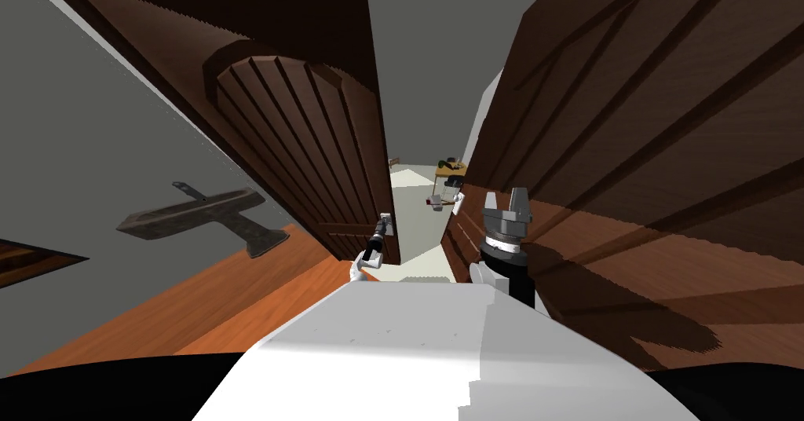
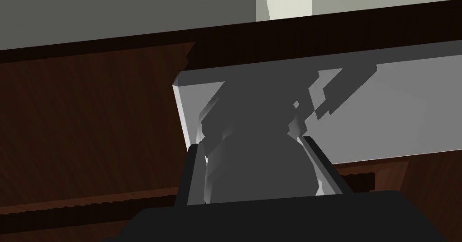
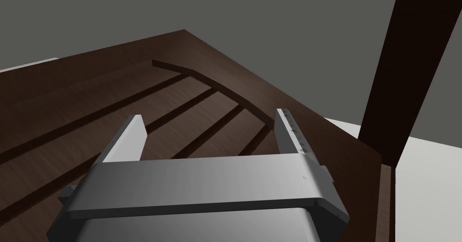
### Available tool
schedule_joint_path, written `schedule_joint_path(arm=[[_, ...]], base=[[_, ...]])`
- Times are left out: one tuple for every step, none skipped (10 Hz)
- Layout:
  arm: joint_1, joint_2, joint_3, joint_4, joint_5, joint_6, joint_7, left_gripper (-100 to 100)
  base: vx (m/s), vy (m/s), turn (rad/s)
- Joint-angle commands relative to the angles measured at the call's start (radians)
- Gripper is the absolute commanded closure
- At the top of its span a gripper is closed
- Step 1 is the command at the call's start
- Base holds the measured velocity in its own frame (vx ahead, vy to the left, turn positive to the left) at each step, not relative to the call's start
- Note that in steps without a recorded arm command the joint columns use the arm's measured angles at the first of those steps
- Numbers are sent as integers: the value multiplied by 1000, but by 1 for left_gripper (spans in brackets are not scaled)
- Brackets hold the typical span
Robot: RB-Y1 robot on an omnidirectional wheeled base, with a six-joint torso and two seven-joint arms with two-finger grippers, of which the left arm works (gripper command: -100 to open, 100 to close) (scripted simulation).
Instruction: Push the door open
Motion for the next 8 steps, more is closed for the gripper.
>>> schedule_joint_path(arm=[[-10, 6, 29, 4, 3, -4, -4, 100], [-13, 2, 38, 7, 3, -4, -7, 100], [-16, -2, 46, 11, 3, -4, -10, 100], [-19, -6, 55, 15, 3, -3, -13, 100], [-25, -14, 71, 22, 4, -3, -19, 100], [-28, -18, 79, 25, 4, -2, -21, 100], [-33, -26, 94, 31, 4, -2, -26, 100], [-38, -35, 107, 37, 4, -1, -31, 100]], base=[[86, -78, 64], [75, -90, 44], [98, -77, 53], [90, -74, 60], [96, -108, 102], [136, -117, 86], [151, -135, 83], [144, -142, 109]])
